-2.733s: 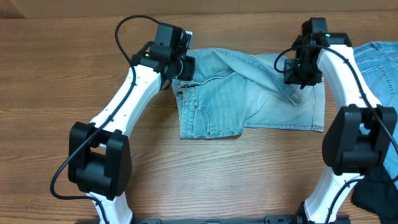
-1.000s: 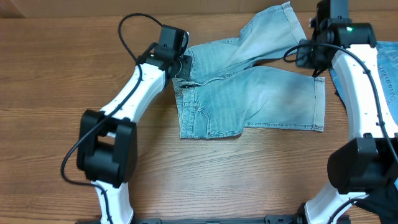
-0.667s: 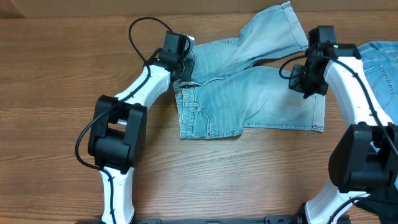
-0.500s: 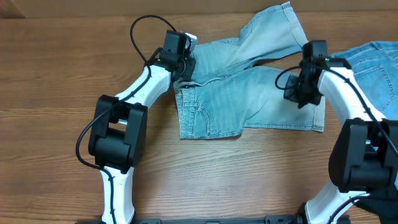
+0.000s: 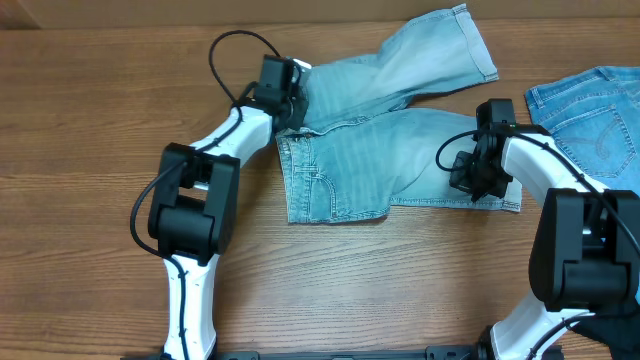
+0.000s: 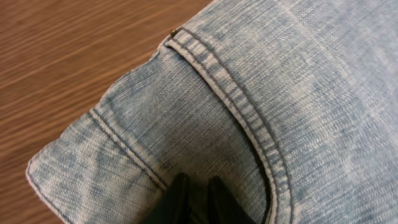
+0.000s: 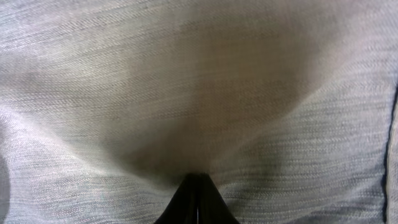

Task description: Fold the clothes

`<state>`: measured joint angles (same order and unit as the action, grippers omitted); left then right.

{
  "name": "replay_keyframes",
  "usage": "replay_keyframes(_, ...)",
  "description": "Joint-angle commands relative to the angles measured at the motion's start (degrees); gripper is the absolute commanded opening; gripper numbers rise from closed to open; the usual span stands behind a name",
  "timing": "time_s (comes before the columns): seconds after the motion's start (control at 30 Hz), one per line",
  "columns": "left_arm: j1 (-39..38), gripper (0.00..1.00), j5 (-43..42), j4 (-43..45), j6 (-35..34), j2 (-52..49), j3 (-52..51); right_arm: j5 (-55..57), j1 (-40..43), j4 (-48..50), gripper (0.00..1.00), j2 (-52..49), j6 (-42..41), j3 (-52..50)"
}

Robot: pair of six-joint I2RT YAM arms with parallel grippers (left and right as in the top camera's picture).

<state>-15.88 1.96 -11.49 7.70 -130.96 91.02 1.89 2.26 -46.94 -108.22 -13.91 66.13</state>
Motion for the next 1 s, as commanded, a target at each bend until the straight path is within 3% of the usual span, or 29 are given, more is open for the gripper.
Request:
replay_keyframes(0.0,6.51,0.16,-2.71,1.29,1.7,-2.16,0.15,1.01,0.11,-0.96,0.04,-0.22,-1.9,-4.9)
replay_keyframes(0.17,12.15,0.2,-3.52,2.95,3.04,-2.16,0.31,0.31,0.07,-4.46,0.04,-0.22,-4.57,-6.6)
replay_keyframes(0.33,11.82,0.42,-3.5,-1.11,3.34,-1.99,6.62,-4.61,0.07,-5.97,0.04,-0.2,-4.57,-5.73)
replay_keyframes(0.4,10.84,0.54,-3.52,-11.28,1.07,-1.81,17.35,-4.61,0.07,-8.17,0.04,-0.2,-4.28,-2.73)
replay_keyframes(0.53,7.32,0.59,-3.61,-33.99,-8.66,-0.55,34.18,-4.59,0.07,-13.53,0.15,-0.09,-3.69,8.07)
replay_keyframes(0.57,5.66,0.5,-4.9,-41.77,-12.52,-0.48,36.68,-4.59,0.07,-13.86,0.27,-0.09,-3.34,11.37)
replay_keyframes(0.63,3.61,0.21,-6.51,-48.7,-16.17,-0.79,35.8,-4.57,0.07,-11.72,0.55,-0.09,-0.87,14.53)
replay_keyframes(0.67,2.58,0.19,-6.49,-50.93,-18.25,-0.94,33.92,-4.52,0.11,-8.94,0.63,-0.11,-0.59,14.91)
replay_keyframes(0.97,2.49,0.24,-4.52,-46.34,-23.19,-0.94,16.26,-4.37,0.17,9.25,0.63,-0.13,5.84,14.88)
